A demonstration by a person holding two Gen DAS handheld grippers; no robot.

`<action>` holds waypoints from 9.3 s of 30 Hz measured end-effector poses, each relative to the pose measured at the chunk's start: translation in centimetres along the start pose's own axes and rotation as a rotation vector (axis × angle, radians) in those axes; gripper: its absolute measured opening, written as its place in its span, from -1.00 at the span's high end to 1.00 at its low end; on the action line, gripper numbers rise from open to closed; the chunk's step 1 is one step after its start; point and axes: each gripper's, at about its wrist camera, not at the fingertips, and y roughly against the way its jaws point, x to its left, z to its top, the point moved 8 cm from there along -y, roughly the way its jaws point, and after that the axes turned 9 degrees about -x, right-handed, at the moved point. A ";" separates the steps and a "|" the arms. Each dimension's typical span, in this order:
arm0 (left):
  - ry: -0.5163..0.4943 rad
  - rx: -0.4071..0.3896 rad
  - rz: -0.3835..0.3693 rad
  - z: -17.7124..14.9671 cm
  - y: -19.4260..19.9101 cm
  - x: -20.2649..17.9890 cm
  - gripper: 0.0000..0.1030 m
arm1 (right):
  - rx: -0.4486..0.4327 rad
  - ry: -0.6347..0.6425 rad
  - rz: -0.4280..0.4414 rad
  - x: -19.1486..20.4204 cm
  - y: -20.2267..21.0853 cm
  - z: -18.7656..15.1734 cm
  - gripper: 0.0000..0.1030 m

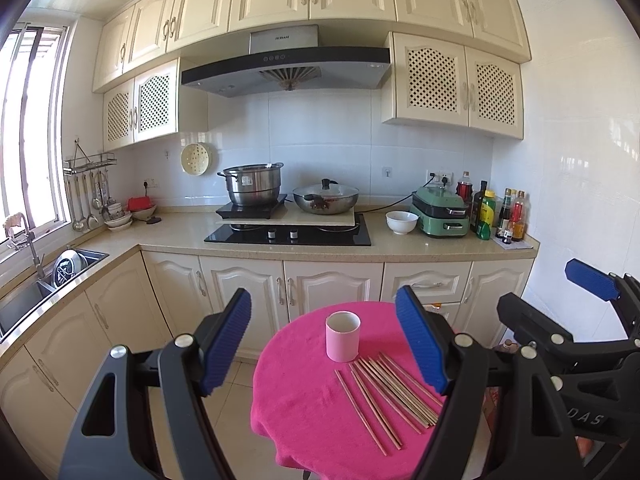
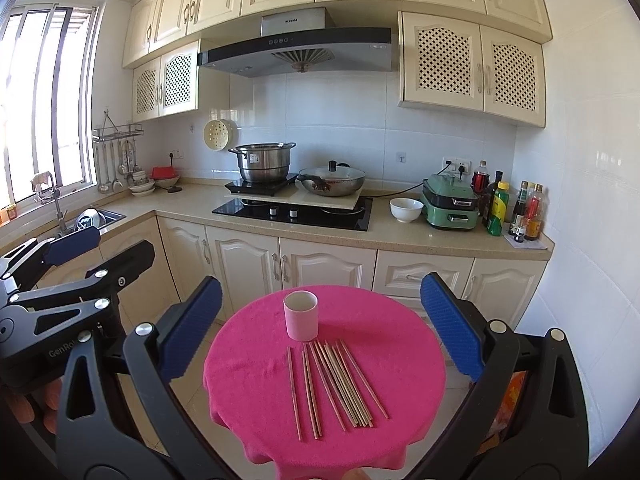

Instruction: Organize utensils

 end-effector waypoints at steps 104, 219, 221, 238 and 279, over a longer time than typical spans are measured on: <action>0.276 0.125 0.101 -17.4 -43.6 1.2 0.86 | 0.204 -0.231 0.489 0.3 -44.4 -14.0 0.87; 0.338 0.953 -0.019 -36.9 -31.5 -3.6 0.89 | 1.013 0.102 0.359 -6.0 -33.5 -35.9 0.69; 0.336 0.945 -0.035 -36.6 -31.3 -3.7 0.89 | 1.029 0.127 0.350 -5.7 -33.5 -36.1 0.71; 0.310 0.843 -0.156 -32.4 -29.2 -1.8 0.90 | 1.007 0.007 0.311 -6.5 -33.7 -33.6 0.90; 0.218 0.045 -0.139 -13.1 -41.0 0.1 0.90 | 0.108 -0.339 0.516 -1.6 -42.3 -11.1 0.90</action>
